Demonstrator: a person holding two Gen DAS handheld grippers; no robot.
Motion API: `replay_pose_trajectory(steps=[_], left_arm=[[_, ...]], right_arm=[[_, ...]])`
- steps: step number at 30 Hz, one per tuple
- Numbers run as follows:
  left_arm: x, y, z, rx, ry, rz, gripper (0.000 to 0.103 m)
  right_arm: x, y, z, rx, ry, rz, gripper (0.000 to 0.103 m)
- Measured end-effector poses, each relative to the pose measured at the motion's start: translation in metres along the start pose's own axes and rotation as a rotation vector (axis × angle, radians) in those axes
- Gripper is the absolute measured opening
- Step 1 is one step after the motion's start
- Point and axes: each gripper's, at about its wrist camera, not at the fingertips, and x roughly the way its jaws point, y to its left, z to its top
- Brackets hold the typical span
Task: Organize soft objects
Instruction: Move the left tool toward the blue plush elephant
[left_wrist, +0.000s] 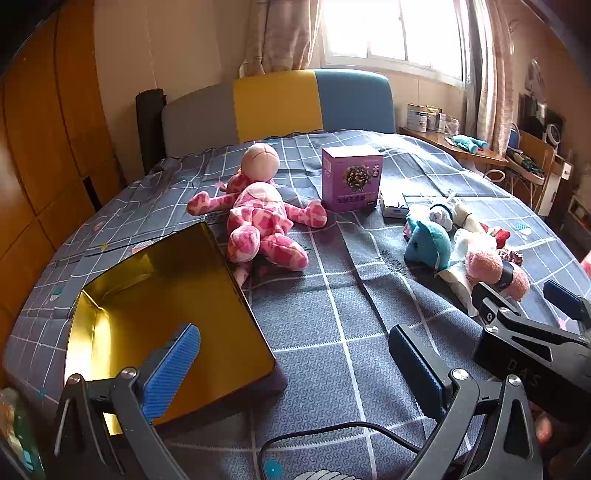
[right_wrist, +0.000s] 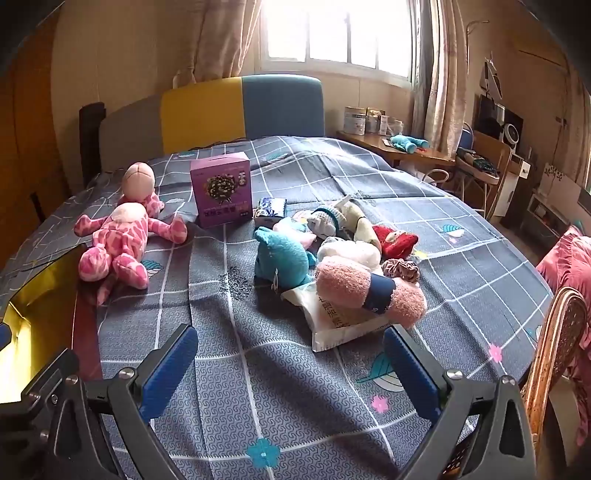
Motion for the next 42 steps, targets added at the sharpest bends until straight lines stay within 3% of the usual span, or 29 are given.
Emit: replay_pose_trajectory(steps=[27,42], left_arm=[[-0.007,0.016,-0.001,-0.043,0.006,-0.008,0.103],[-0.009,0.029,0.004,-0.060,0.003,0.017,0.103]], right_arm=[[-0.010,-0.006,0.006,-0.044,-0.042,-0.007,0.102],[-0.003,-0.005,0.009,-0.060,-0.021,0.051,0.102]])
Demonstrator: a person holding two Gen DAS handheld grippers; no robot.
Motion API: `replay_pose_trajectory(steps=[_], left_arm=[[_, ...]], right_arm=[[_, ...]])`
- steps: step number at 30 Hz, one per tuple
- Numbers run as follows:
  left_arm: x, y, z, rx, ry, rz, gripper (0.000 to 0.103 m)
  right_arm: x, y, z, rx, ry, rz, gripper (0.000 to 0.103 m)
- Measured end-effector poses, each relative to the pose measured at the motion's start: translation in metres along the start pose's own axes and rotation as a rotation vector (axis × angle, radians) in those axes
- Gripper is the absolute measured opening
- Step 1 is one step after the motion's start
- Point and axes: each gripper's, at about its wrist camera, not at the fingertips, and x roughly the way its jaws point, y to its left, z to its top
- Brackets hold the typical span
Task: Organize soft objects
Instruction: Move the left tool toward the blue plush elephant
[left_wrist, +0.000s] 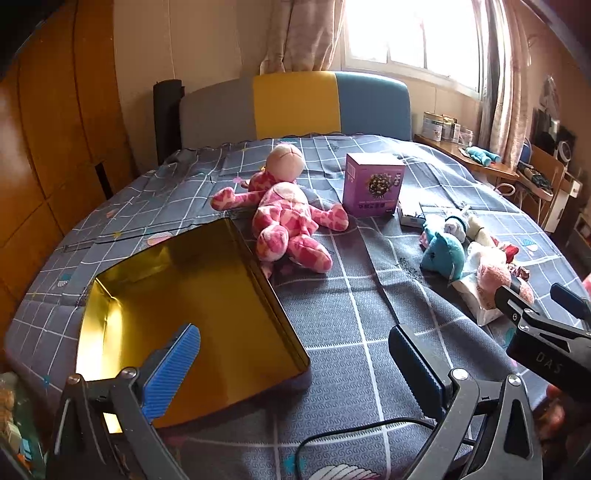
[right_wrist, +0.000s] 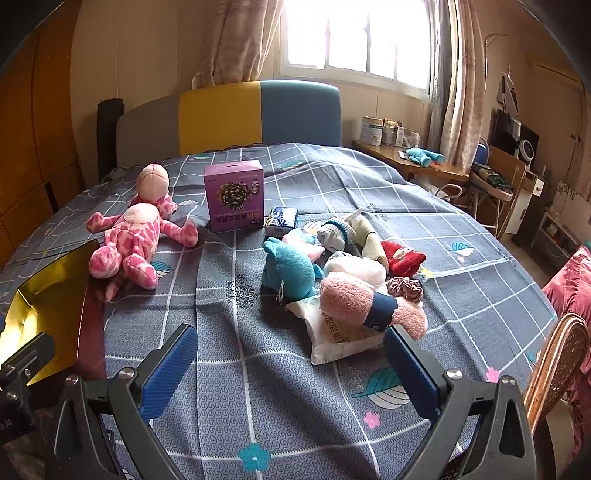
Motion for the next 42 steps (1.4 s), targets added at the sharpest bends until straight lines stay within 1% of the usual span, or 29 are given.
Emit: replay_pose_trajectory(steps=[2,6,9,15,22,27,32,38,40,42], left_arm=[[0.000,0.002,0.003,0.008,-0.005,0.017,0.103],[0.002,0.007,0.008,0.002,-0.010,0.019,0.103],[0.003,0.006,0.011,-0.001,-0.005,0.012,0.103],[0.005,-0.004,0.014,0.028,-0.003,0.000,0.103],[0.013,-0.022,0.020,0.062,0.016,-0.054,0.103],[0.018,-0.038,0.027,0.098,0.014,-0.089,0.103],[0.027,-0.059,0.035,0.149,0.017,-0.113,0.103],[0.037,-0.082,0.041,0.183,0.036,-0.158,0.103],[0.039,-0.089,0.043,0.194,0.038,-0.167,0.103],[0.042,-0.096,0.044,0.206,0.046,-0.182,0.103]], right_arm=[[0.004,-0.002,0.002,-0.004,0.019,0.021,0.102],[0.014,-0.014,0.008,-0.011,0.061,0.059,0.102],[0.018,-0.022,0.009,-0.025,0.071,0.057,0.102],[0.021,-0.043,0.015,-0.021,0.072,0.047,0.102],[0.021,-0.074,0.024,0.026,0.072,0.038,0.102],[0.017,-0.101,0.026,0.073,0.097,0.066,0.102],[0.013,-0.118,0.020,0.058,0.116,0.038,0.102],[0.016,-0.138,0.016,0.091,0.122,0.008,0.102],[0.021,-0.144,0.014,0.113,0.140,0.018,0.102],[0.022,-0.150,0.015,0.141,0.139,0.046,0.102]])
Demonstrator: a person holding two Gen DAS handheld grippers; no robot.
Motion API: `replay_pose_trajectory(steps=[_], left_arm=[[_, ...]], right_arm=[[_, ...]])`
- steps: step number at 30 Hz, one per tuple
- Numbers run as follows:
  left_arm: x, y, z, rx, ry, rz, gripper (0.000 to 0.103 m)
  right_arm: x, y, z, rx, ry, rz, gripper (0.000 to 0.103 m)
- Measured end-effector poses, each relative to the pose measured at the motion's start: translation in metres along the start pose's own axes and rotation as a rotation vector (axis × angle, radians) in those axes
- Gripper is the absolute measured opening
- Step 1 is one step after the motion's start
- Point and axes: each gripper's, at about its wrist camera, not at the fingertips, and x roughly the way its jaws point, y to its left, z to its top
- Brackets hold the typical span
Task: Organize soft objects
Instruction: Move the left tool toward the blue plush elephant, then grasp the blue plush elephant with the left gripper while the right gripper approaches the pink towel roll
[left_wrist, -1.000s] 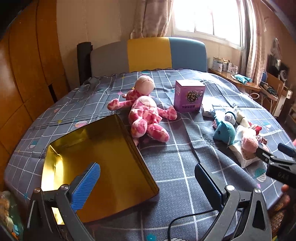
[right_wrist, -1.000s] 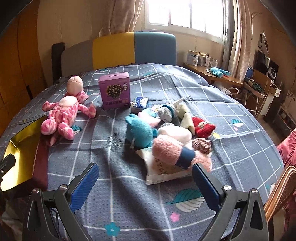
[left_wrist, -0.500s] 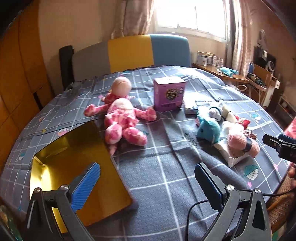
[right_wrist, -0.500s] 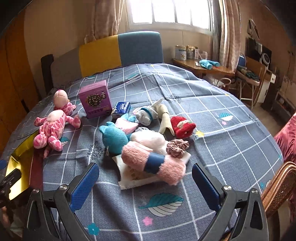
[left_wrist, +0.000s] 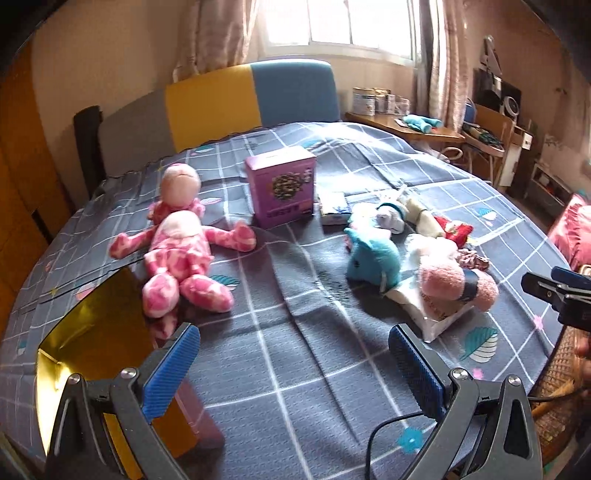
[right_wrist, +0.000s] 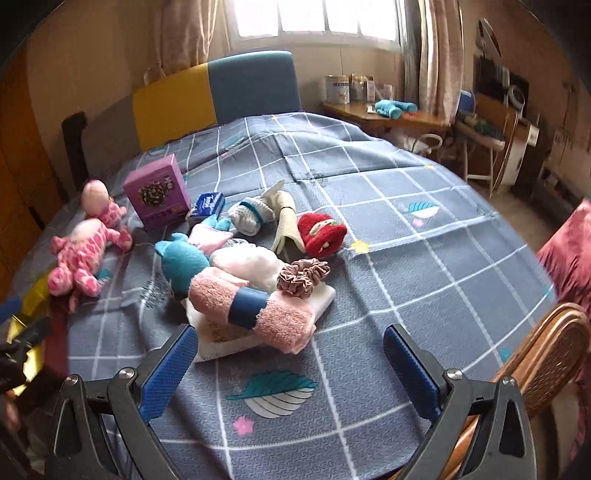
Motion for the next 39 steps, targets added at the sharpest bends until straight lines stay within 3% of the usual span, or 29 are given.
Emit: replay_pose_trajectory(steps=[7,19,24,31,39], left_arm=[[0.015,-0.019,0.008,0.024,0.033,-0.041,0.103],[0.034,-0.034,0.016,0.026,0.056,-0.093,0.103],[0.047,-0.035,0.024,-0.011,0.057,-0.165,0.103],[0.106,-0.041,0.051,-0.047,0.177,-0.297,0.103],[0.150,-0.051,0.073,-0.069,0.201,-0.315,0.098]], right_arm=[[0.001,-0.013,0.000,0.077,0.003,0.072,0.102],[0.001,-0.018,-0.002,0.120,0.005,0.107,0.102],[0.003,-0.018,-0.002,0.123,0.012,0.105,0.102],[0.003,-0.017,-0.003,0.131,0.017,0.105,0.102],[0.007,-0.023,-0.003,0.169,0.037,0.125,0.102]])
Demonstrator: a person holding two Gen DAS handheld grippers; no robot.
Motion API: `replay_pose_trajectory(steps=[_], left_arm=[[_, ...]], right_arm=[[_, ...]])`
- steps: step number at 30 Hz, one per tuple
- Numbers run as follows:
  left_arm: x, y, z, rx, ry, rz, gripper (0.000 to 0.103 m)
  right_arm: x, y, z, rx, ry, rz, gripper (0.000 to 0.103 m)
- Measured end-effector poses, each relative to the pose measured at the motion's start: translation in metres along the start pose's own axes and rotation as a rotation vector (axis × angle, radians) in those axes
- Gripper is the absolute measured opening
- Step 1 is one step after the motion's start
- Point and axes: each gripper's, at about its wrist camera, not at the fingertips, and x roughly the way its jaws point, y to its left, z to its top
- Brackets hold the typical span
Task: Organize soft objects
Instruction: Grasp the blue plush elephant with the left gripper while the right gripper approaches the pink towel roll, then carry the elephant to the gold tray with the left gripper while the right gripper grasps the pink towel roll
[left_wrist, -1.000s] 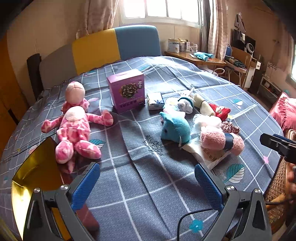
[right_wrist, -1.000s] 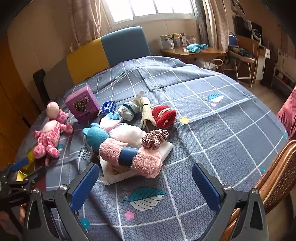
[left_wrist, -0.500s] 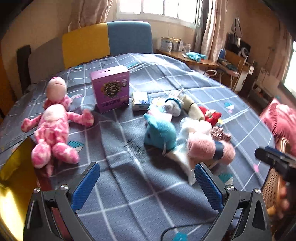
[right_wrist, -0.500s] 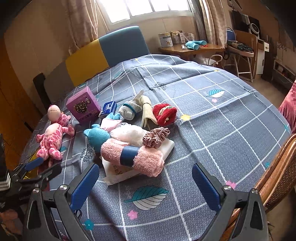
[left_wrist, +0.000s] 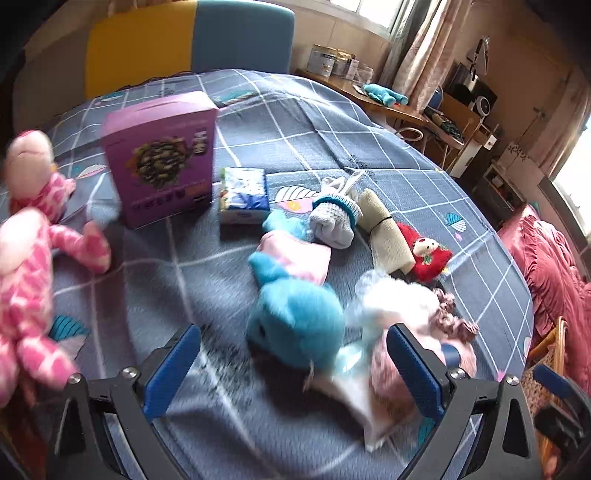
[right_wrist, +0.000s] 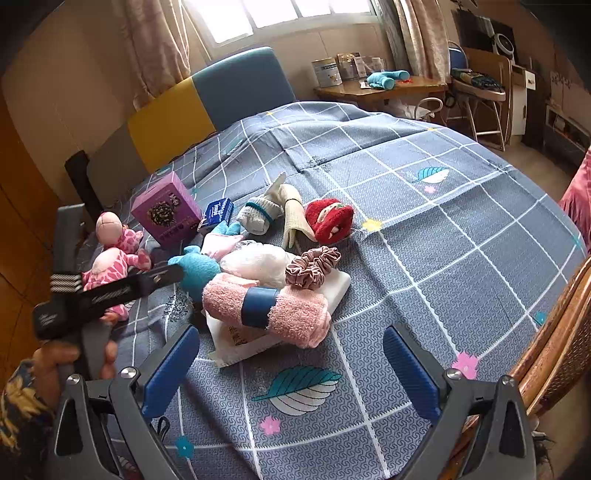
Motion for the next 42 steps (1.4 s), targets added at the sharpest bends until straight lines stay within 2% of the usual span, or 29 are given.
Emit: replay_pose_trajectory(steps=[2,3,4,5,7,10,13,17,20,22,28,33,35,36,37,38,40,42], left_arm=[[0.018,0.000,0.007,-0.008,0.033,0.002,0.089],[0.026,0.001,0.009,-0.015,0.059,-0.006,0.075],[0.038,0.003,0.010,-0.026,0.095,-0.019,0.054],[0.044,0.005,0.010,-0.035,0.111,-0.039,0.054],[0.039,0.009,0.007,-0.031,0.067,-0.057,0.048],[0.021,0.017,0.001,-0.052,0.045,-0.091,0.046],[-0.009,0.022,-0.004,-0.042,-0.017,-0.087,0.046],[-0.057,0.029,-0.020,-0.020,-0.103,-0.058,0.046],[-0.085,0.037,-0.032,-0.021,-0.138,-0.051,0.046],[-0.106,0.047,-0.041,-0.039,-0.161,-0.050,0.046],[-0.160,0.081,-0.072,-0.109,-0.235,-0.027,0.047],[-0.206,0.131,-0.106,-0.240,-0.286,0.033,0.048],[-0.222,0.155,-0.123,-0.303,-0.304,0.073,0.049],[-0.227,0.164,-0.129,-0.322,-0.307,0.088,0.049],[-0.234,0.179,-0.138,-0.354,-0.314,0.124,0.050],[-0.238,0.190,-0.145,-0.381,-0.315,0.158,0.050],[-0.243,0.214,-0.159,-0.440,-0.310,0.217,0.050],[-0.245,0.239,-0.173,-0.512,-0.307,0.263,0.050]], right_arm=[[0.001,0.000,0.000,0.003,0.005,0.003,0.102],[0.001,0.000,0.000,0.004,0.007,0.005,0.102],[0.001,-0.001,0.000,0.007,0.010,0.004,0.101],[0.001,-0.001,0.000,0.009,0.010,0.001,0.100],[0.002,-0.001,-0.001,0.008,0.013,-0.002,0.097],[0.003,0.001,0.000,-0.009,0.021,-0.006,0.091],[0.005,0.004,0.000,-0.029,0.029,-0.017,0.085],[0.008,0.007,0.001,-0.049,0.046,-0.028,0.082],[0.013,0.014,0.003,-0.086,0.077,-0.023,0.082],[0.020,0.023,0.006,-0.143,0.115,-0.003,0.082],[0.054,0.063,0.018,-0.432,0.226,0.004,0.084],[0.097,0.072,0.026,-0.569,0.335,-0.072,0.084],[0.109,0.075,0.023,-0.616,0.391,-0.071,0.083],[0.114,0.078,0.020,-0.640,0.413,-0.084,0.078],[0.118,0.080,0.016,-0.666,0.428,-0.106,0.061],[0.120,0.083,0.013,-0.695,0.433,-0.134,0.051],[0.120,0.089,0.009,-0.730,0.422,-0.160,0.044],[0.118,0.095,0.006,-0.755,0.411,-0.175,0.042]])
